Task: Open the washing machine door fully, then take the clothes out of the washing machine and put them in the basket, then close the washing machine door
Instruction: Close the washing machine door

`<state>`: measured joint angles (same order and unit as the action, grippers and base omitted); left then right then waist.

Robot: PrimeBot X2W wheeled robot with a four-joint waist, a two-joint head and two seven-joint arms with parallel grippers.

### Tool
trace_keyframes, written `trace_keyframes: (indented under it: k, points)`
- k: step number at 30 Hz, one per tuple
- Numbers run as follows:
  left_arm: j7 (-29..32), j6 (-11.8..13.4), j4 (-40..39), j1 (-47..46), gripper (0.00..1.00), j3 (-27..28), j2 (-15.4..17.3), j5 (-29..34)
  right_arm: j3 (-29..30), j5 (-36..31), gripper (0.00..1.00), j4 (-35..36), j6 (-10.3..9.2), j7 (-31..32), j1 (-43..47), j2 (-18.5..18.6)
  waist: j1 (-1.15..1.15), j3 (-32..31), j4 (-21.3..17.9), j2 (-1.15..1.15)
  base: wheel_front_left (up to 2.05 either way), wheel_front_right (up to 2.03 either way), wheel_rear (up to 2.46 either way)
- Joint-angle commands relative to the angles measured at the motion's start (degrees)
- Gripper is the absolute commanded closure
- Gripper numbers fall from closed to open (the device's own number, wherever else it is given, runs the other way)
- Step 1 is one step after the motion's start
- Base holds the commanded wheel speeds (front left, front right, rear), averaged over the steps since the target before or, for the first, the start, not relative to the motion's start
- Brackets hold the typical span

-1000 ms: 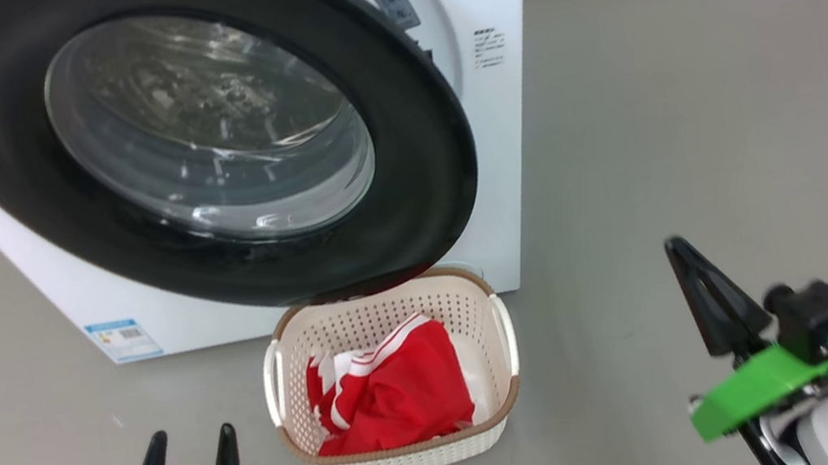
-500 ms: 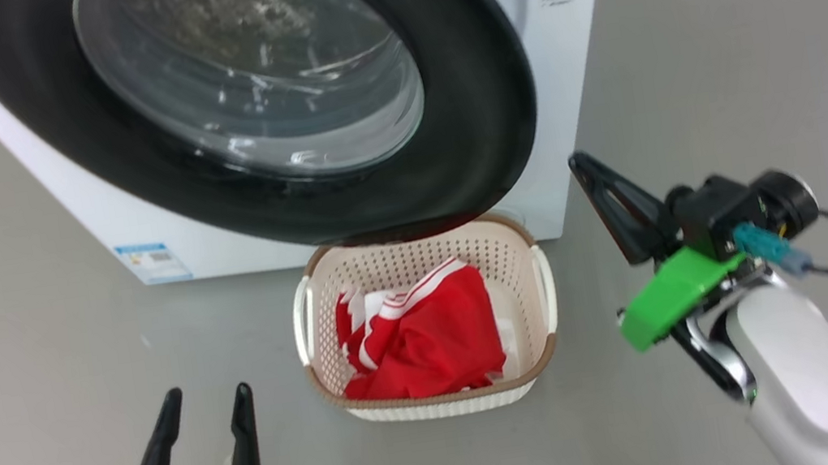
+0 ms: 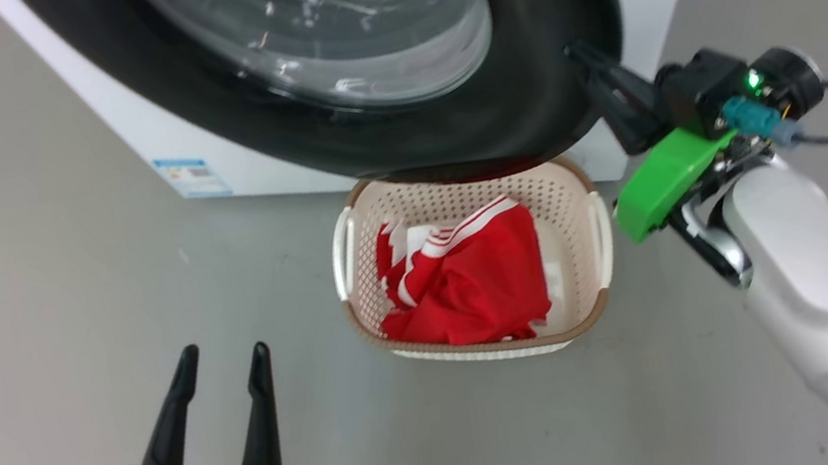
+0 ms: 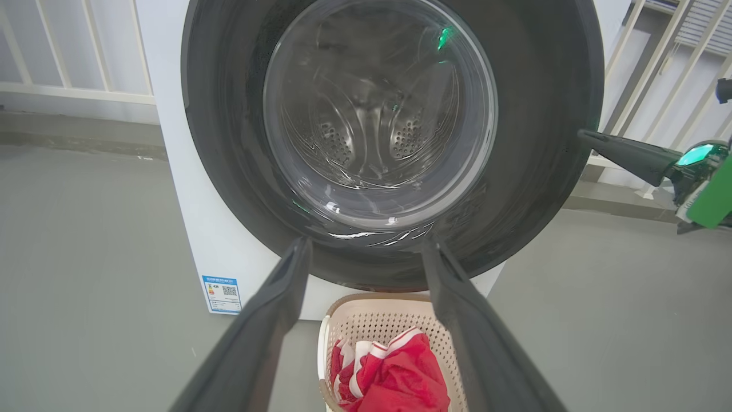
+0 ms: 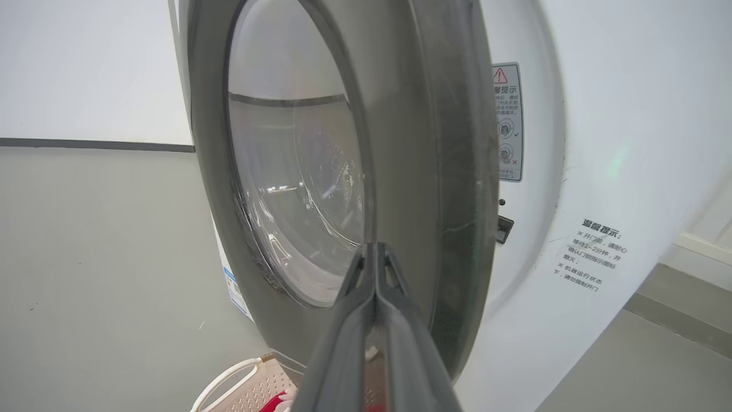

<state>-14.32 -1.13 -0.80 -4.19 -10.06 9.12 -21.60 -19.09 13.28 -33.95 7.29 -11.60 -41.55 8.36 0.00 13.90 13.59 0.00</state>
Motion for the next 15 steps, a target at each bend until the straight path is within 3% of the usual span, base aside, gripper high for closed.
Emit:
trace_keyframes:
  k: [1,15]
  points:
    - [-0.7,-0.6,-0.8,-2.0,0.00,1.8,0.4,0.9,-0.9,0.5,1.00,0.1,0.20,-0.6,-2.2,-0.2,0.00,2.3,2.4,0.00,0.00,0.00,0.00]
    - [-0.7,-2.7,0.6,-3.8,0.00,2.1,-1.4,2.1,-1.2,0.3,1.00,-6.4,0.20,-2.2,-12.5,1.8,0.00,6.2,3.8,0.00,0.00,0.00,0.00]
